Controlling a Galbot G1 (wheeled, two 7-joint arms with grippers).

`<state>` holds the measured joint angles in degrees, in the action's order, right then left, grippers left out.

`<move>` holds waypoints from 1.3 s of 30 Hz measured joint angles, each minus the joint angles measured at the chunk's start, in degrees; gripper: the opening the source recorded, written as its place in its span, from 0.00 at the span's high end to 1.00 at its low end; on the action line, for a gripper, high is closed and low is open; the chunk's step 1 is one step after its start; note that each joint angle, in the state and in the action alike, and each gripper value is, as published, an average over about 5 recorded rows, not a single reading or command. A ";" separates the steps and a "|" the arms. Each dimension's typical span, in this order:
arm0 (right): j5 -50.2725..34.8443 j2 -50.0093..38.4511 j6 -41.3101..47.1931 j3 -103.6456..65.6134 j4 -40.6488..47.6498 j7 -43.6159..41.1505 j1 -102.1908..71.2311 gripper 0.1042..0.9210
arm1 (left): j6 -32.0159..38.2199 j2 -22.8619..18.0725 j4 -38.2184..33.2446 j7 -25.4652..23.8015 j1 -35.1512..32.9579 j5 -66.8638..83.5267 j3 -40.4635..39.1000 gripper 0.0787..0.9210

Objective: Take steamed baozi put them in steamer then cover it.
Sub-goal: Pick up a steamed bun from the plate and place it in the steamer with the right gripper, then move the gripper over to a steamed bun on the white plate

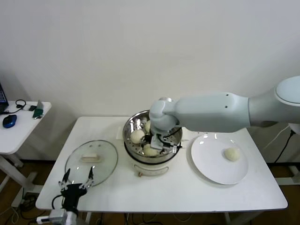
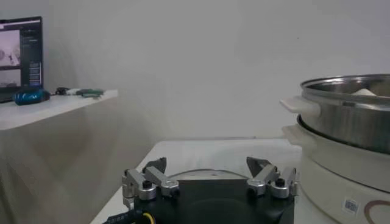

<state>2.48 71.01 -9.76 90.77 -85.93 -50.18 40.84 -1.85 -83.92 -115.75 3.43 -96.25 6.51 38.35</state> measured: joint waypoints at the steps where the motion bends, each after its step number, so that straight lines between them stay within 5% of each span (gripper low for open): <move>1: -0.32 -0.21 -0.03 -0.09 0.11 -0.10 0.18 0.12 | -0.08 -0.06 -0.06 -0.02 0.11 -0.03 -0.09 0.12; 22: -29.55 -19.27 8.83 11.00 6.76 -9.51 16.39 0.12 | -0.76 0.09 0.20 -0.27 1.88 0.04 -0.71 0.12; 39: -23.00 -31.48 14.34 2.70 17.43 -9.33 -2.58 0.12 | -1.31 -0.47 -0.14 -0.27 1.93 -0.40 0.06 0.12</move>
<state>-20.52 39.54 4.58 93.47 -68.50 -59.51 38.26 -3.16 -84.39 -115.89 3.16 -94.32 6.10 38.41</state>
